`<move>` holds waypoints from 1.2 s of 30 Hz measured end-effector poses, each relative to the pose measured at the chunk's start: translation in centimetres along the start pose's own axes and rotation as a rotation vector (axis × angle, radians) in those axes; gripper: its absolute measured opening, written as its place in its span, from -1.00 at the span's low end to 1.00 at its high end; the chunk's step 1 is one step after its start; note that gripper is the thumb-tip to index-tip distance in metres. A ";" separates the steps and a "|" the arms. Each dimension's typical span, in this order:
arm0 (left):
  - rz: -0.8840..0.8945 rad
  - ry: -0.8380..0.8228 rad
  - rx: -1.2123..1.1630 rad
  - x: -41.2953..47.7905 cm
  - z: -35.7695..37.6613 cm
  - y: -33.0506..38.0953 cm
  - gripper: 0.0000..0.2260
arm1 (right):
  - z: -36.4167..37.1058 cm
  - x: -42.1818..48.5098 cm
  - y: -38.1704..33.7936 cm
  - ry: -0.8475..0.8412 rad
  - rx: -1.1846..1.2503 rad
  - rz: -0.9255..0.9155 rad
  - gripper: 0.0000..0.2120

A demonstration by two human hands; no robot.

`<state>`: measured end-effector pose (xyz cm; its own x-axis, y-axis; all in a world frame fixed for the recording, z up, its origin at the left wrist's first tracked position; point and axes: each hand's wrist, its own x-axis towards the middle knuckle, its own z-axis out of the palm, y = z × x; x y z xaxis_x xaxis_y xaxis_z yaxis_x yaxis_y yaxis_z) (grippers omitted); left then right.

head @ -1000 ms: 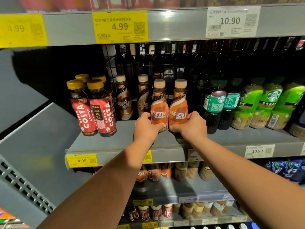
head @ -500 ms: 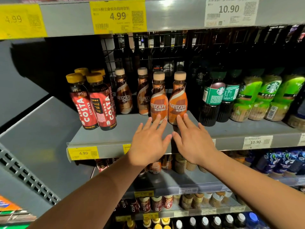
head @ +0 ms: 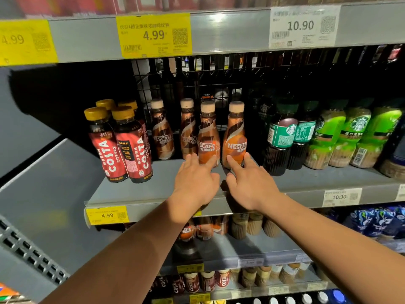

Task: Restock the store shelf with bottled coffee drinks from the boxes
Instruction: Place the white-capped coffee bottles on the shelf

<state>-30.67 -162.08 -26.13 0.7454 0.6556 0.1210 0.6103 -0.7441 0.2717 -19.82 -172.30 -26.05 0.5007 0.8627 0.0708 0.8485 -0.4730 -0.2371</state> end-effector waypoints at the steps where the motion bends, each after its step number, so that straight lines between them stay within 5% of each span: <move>1: -0.024 -0.036 0.001 0.3 -0.1 0.0 -0.50 | 0.0 0.2 0.0 -0.003 0.007 0.004 -0.45; 18: 0.006 -0.098 -0.072 2.6 -0.3 -0.3 -0.36 | -0.1 2.6 0.6 -0.105 0.200 0.006 -0.42; 26: -0.072 -0.066 -0.122 3.0 0.1 1.2 -0.37 | -0.2 3.2 -0.1 0.029 0.201 0.001 -0.45; 30: -0.043 0.066 -0.150 2.2 -0.1 1.1 -0.52 | -0.2 2.9 0.0 0.111 0.273 0.014 -0.55; 33: -0.170 0.171 -0.486 2.5 -0.5 0.9 -0.72 | -0.1 3.1 0.3 0.224 0.473 0.105 -0.72; 36: -0.362 0.090 -0.956 3.4 -0.4 1.6 -0.66 | -0.5 4.0 0.2 0.195 0.756 0.224 -0.78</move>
<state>-27.22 -161.01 -24.93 0.5118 0.8571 -0.0586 0.2963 -0.1121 0.9485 -17.56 -169.06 -25.30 0.7250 0.6821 0.0953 0.4148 -0.3220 -0.8510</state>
